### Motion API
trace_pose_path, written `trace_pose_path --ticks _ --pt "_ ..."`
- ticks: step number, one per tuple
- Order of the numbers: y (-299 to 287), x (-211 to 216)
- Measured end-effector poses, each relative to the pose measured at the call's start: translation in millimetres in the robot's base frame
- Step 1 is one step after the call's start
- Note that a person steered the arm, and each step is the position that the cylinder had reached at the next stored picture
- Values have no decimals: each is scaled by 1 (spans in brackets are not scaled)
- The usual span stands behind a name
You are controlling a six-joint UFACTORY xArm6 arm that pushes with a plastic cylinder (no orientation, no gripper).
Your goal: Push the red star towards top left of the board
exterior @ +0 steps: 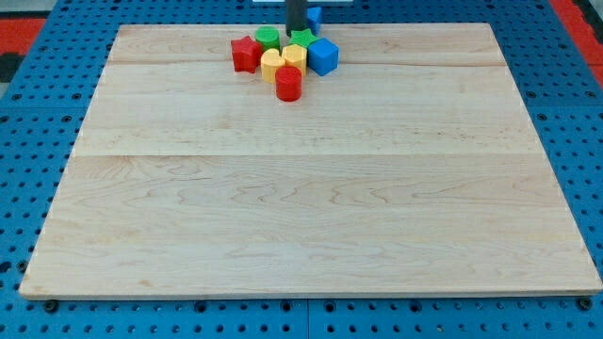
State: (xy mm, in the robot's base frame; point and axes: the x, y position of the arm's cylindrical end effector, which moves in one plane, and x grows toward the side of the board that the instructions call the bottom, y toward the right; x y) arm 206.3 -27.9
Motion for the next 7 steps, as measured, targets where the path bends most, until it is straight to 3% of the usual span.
trace_pose_path --ticks 2,3,5,6,7 --pt "-117 -1" --pt "-116 3" --pt "-48 47" --pt "-49 54" --pt "-3 71"
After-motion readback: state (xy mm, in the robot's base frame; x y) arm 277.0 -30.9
